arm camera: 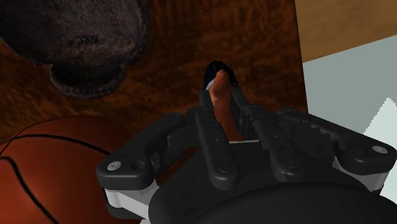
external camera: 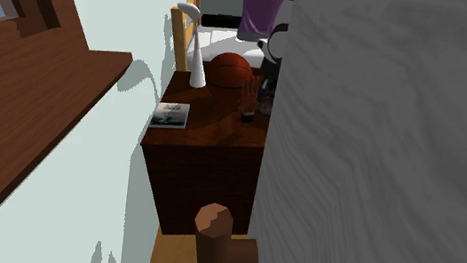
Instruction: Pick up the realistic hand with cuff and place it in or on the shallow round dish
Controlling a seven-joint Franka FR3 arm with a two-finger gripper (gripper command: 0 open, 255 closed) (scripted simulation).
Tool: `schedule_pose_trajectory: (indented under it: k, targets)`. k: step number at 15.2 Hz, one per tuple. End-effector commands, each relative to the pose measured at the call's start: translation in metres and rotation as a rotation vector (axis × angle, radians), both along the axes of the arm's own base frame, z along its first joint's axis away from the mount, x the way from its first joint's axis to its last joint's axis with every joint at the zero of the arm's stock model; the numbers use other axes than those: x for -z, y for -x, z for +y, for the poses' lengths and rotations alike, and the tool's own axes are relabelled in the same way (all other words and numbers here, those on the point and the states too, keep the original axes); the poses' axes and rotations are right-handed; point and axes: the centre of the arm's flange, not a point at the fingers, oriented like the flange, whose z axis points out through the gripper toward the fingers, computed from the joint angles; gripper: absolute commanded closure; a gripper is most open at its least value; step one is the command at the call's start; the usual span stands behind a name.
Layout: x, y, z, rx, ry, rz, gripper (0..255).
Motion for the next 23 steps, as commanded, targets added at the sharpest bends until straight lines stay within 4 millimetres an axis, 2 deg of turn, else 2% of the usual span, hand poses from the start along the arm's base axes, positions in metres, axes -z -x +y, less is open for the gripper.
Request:
schedule_pose_trajectory:
  k: [1, 23]
  targets:
    - [-0.011, -0.001, 0.000, 0.000, 0.000, 0.000, 255]
    - [-0.126, -0.001, 0.000, 0.000, 0.000, 0.000, 255]
